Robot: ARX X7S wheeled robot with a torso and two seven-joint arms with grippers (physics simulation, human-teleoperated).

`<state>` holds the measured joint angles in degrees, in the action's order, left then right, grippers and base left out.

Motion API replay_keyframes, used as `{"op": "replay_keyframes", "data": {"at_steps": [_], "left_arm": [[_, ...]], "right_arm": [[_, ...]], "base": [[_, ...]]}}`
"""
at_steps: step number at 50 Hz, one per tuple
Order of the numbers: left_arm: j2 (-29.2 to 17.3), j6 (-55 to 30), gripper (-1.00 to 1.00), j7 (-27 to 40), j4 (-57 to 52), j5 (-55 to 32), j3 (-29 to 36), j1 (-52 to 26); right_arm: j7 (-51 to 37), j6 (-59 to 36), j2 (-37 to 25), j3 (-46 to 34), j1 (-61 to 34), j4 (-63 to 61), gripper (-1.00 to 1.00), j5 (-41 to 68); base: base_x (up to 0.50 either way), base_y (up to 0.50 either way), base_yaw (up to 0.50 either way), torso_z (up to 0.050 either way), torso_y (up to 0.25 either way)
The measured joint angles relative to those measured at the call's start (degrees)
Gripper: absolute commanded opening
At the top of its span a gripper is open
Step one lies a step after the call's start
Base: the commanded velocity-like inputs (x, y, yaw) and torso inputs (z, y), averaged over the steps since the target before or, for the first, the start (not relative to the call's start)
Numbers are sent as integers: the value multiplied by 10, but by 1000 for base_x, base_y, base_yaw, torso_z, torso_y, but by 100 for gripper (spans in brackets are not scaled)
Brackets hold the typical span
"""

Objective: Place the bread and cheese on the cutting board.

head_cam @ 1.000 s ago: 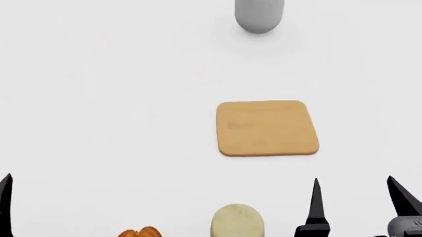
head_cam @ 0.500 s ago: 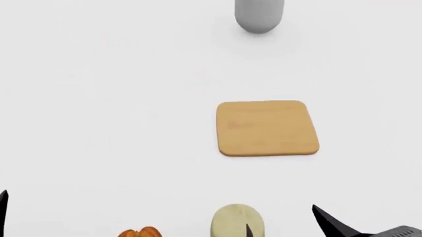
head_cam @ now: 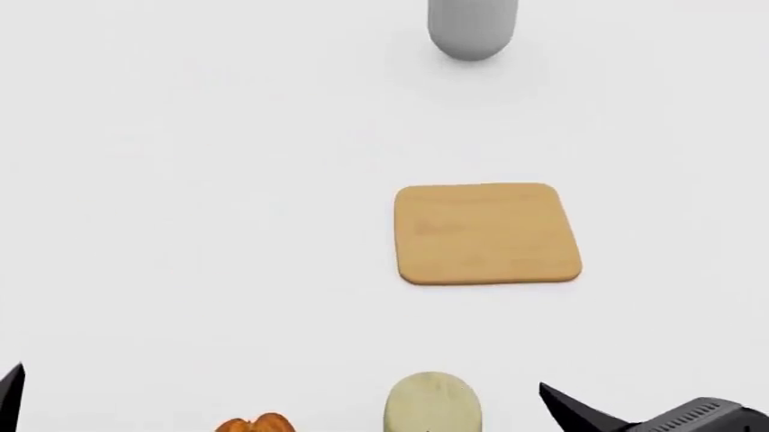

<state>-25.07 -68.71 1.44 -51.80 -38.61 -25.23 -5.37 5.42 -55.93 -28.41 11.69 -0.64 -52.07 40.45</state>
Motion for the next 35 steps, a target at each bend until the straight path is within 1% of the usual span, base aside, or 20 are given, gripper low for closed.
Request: {"op": "replay_keyframes", "data": {"at_steps": [17, 35], "left_arm": [[-6, 10, 100, 1, 5, -1, 3, 11], [-10, 24, 100, 1, 7, -1, 4, 28]], "right_arm": [[-5, 3, -10, -78, -24, 28, 100, -32], [-1, 50, -14, -150, -32, 87, 100, -87]], "base": [[0, 0, 0, 0, 0], [0, 0, 0, 0, 0]]}}
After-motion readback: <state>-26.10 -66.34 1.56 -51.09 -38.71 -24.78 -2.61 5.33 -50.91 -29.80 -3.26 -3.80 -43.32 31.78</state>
